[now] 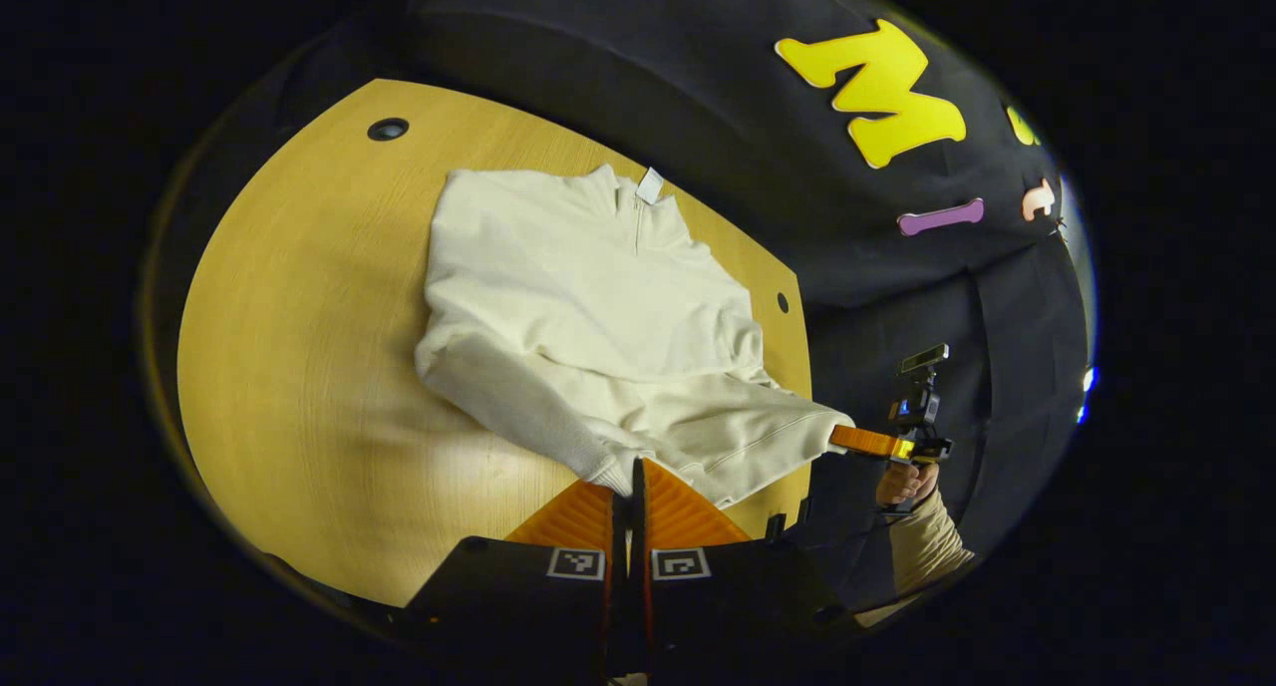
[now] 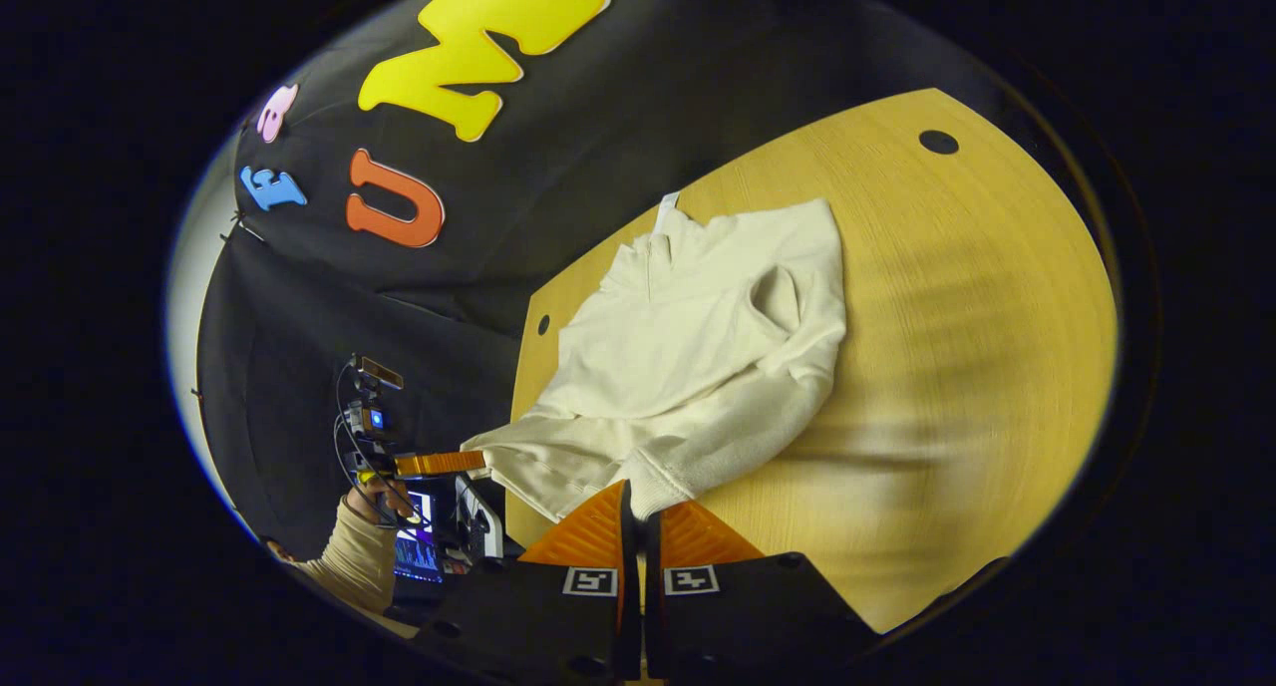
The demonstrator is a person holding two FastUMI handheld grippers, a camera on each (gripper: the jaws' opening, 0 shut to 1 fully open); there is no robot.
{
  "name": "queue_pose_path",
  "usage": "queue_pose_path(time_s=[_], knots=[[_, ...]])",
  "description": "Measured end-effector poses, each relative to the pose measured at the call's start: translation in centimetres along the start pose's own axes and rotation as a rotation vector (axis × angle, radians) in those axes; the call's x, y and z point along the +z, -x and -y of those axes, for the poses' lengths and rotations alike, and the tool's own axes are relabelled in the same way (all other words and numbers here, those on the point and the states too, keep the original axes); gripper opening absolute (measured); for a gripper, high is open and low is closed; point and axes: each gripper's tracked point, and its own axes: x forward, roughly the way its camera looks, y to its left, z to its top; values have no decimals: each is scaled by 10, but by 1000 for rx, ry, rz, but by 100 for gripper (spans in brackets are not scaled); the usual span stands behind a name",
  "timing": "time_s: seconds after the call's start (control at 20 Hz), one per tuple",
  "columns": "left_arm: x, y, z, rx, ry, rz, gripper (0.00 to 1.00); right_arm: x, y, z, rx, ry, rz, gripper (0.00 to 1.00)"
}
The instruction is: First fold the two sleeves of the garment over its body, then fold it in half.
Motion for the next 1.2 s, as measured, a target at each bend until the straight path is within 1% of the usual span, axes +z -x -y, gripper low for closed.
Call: queue_pose_path(time_s=[0.2, 0.25, 0.35, 0.5, 0.6, 0.7, 0.8, 0.9, 1.1, 1.15, 1.2], knots=[[50, -12, 4, -15, 37, 46, 3, 53, -14, -15, 14, -5, 56, 2], [61, -14, 3, -19, 43, 56, 3, 72, -20, -15, 16, -12, 77, 2], [86, -23, 2, -38, 72, 86, 3, 96, -30, -13, 10, -25, 102, 2], [121, -36, -4, -84, 142, 134, 3, 130, -48, -8, 7, -59, 135, 2], [143, -50, -10, -143, 198, 164, 4, 149, -62, 0, 7, -79, 168, 2], [157, -68, -23, -174, 251, 189, 3, 161, -82, 13, -3, -112, 176, 2], [169, -92, -43, -204, 350, 217, 3, 174, -103, 27, -1, -157, 188, 2], [180, -103, -55, -231, 414, 231, 3, 185, -121, 39, -2, -186, 204, 2], [191, -123, -76, -233, 460, 242, 3, 198, -152, 62, -7, -248, 218, 2], [192, -131, -79, -232, 473, 245, 0, 200, -158, 68, -11, -261, 223, 2], [193, -135, -82, -230, 484, 251, 4, 202, -162, 74, -17, -269, 227, 2]])
